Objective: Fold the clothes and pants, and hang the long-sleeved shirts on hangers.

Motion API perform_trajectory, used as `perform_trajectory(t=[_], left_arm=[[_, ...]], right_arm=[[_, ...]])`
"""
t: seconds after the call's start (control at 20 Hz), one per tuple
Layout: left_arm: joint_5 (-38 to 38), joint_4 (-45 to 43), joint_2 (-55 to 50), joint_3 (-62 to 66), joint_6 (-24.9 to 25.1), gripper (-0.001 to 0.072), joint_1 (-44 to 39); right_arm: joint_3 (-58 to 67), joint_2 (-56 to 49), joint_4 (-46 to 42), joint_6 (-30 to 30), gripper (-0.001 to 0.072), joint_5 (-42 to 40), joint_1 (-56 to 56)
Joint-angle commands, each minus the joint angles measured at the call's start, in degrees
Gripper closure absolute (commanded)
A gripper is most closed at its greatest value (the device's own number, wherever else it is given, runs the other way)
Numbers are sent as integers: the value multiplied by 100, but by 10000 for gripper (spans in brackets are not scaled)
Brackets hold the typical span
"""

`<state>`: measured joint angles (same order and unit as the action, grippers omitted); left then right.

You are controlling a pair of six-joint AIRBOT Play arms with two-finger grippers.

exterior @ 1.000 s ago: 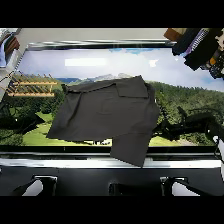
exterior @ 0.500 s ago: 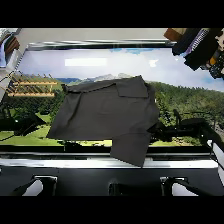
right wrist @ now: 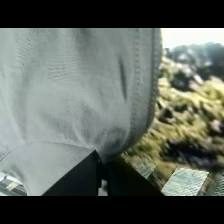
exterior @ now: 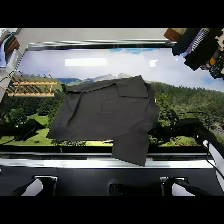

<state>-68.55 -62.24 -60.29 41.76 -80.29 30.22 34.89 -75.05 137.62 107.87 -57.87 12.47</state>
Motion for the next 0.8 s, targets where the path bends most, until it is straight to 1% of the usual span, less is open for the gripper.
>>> perform_trajectory(t=[0.0, 0.3, 0.55, 0.75], left_arm=[[378, 131, -173, -470, 562, 175, 404], [763, 494, -804, -608, 848, 176, 398], [907, 726, -1036, -610, 857, 176, 376], [970, 723, -1207, -612, 857, 179, 33]], right_arm=[[-2, 223, 15, -142, 668, -372, -17], [-2, 527, 28, -280, 668, -492, -17], [-2, 529, 35, -299, 668, -682, -17], [-2, 529, 39, -367, 668, -697, -17]])
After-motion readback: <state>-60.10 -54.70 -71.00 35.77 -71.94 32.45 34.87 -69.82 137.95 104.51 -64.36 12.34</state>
